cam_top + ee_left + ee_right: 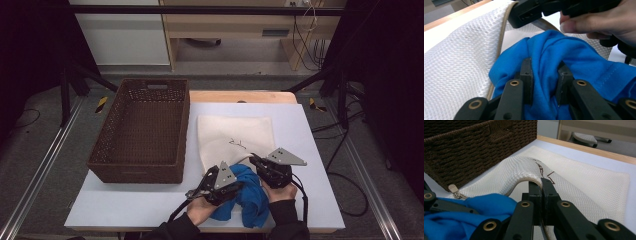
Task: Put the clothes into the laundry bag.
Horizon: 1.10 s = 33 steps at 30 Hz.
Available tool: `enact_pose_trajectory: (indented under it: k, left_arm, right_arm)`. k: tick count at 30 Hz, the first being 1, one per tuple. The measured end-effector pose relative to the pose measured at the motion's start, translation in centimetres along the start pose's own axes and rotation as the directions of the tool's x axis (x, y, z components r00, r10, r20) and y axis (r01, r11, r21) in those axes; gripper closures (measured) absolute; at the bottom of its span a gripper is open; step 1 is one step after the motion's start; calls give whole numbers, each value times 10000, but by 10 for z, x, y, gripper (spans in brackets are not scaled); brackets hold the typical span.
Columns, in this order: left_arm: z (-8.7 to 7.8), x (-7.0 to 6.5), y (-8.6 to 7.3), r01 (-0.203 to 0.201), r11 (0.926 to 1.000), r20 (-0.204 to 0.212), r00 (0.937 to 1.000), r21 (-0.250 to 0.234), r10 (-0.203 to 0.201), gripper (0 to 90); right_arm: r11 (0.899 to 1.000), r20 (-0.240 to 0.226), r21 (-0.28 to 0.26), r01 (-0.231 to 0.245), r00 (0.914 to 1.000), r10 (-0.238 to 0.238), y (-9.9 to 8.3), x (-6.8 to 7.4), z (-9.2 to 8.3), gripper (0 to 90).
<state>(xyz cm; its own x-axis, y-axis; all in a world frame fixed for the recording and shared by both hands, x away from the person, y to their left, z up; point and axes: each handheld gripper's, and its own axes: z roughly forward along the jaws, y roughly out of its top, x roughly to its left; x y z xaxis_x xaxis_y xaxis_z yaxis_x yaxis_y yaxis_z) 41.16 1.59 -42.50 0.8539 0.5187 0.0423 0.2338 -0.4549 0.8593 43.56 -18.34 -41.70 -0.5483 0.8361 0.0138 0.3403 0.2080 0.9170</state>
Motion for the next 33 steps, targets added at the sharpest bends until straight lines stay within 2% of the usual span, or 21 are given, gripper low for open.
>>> enact_pose_trajectory:
  k: [2,5,9,12,14,15,17,18,19,22,25,28,30,33]
  left_arm:
    - [2,0,1,60,10000,37,10000,64,-60,717]
    - [6,3,2,151,9999,-136,9998,12,-151,717]
    - [20,9,3,279,9995,-724,9970,117,-270,712]
    - [31,15,0,414,9988,-1282,9910,242,-380,695]
    - [38,19,-5,469,9979,-1691,9848,449,-386,655]
    - [42,23,-8,645,9965,-1795,9823,533,-540,633]
    - [46,32,-15,1146,9921,-1583,9818,506,-1053,593]
    - [46,35,-17,1399,9896,-1420,9808,336,-1338,583]
    - [46,37,-19,1466,9890,-1265,9816,204,-1429,567]
    - [39,35,-19,1450,9894,-813,9861,-7,-1446,444]
    - [25,29,-15,1064,9943,-614,9924,-49,-1065,356]
    - [6,24,-12,697,9976,-387,9968,20,-696,338]
    - [-10,23,-11,303,9990,-540,9981,333,-285,334]
    - [-29,27,-17,424,9975,-487,9980,559,-397,327]
  right_arm:
    - [10000,6,-41,-15,10000,16,0,0,0,879]
    - [10000,-42,-62,-42,10000,42,0,0,-1,879]
    - [10000,-122,-71,30,9999,-31,0,0,-1,879]
    - [9999,-146,-12,123,9998,-123,0,2,-1,879]
    - [9999,-115,29,155,9998,-155,-1,3,-1,879]
    - [9999,-126,42,146,9998,-145,-2,2,-2,879]
    - [9999,-89,61,98,9999,-98,-3,1,-2,879]
    - [9998,-71,151,130,9999,-129,-4,1,-2,879]
    - [9996,-62,226,142,9999,-140,-5,0,-1,879]
    - [9991,-57,401,125,9999,-123,-7,1,3,879]
    - [9991,-14,391,139,9999,-139,-7,2,3,879]
    - [9993,44,359,104,9999,-105,-8,0,1,879]
    - [9994,68,350,71,9999,-74,-8,-1,0,879]
    - [9992,83,393,95,9999,-98,-9,0,-1,878]
